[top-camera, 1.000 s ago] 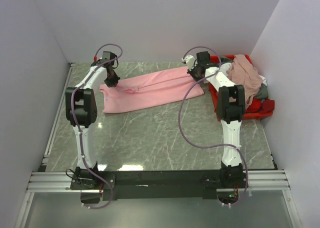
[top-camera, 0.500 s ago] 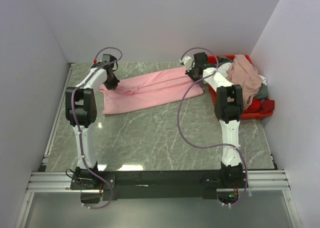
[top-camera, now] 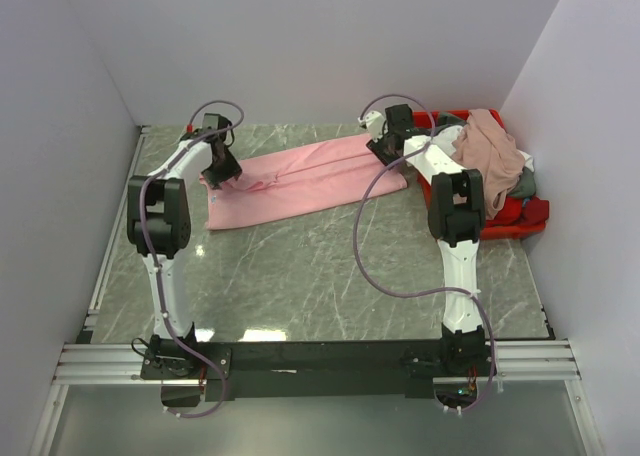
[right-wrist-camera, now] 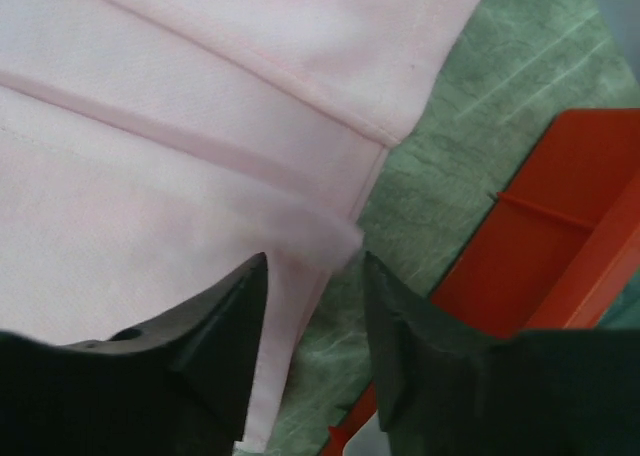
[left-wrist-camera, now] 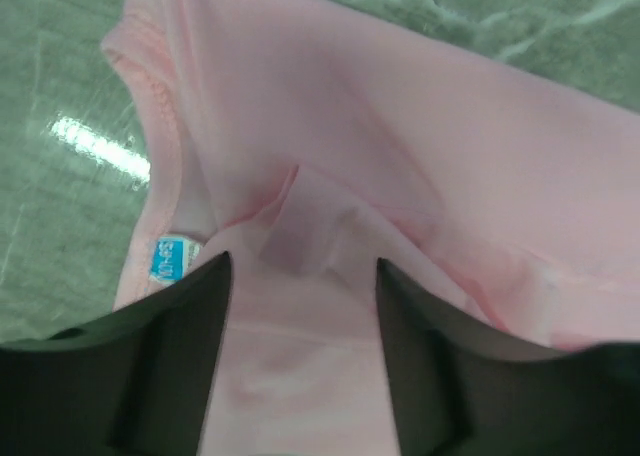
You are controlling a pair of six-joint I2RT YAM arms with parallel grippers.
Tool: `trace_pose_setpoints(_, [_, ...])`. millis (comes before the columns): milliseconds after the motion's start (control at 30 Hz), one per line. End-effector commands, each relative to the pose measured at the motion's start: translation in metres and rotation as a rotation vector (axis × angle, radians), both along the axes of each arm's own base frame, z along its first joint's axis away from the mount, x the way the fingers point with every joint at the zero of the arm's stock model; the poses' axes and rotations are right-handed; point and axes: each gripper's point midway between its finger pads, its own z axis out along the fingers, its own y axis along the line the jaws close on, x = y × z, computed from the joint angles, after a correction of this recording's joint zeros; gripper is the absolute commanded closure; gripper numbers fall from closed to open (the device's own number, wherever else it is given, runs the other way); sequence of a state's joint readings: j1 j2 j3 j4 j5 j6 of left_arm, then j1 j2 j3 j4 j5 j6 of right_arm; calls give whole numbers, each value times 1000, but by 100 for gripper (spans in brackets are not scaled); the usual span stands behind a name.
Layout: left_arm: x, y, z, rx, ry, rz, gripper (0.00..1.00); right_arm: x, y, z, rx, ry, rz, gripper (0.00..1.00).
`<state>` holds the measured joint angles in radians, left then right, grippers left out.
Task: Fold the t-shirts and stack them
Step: Fold the tshirt
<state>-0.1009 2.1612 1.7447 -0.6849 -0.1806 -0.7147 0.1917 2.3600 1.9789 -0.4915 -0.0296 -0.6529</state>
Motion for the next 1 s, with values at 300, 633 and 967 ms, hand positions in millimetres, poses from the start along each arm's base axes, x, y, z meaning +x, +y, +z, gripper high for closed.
trace_pose_setpoints(300, [-81,-4,162,-157,-495,-46,18,-3,32,102,100,-176,83,37])
trace_pose_setpoints(633, [-181,-19,57,-453,-360,222,19,-162,59,41,55,79,853,36])
trace_pose_setpoints(967, [-156,-15,12,-443,-232,350,22,-167,55,31,56,79,799,36])
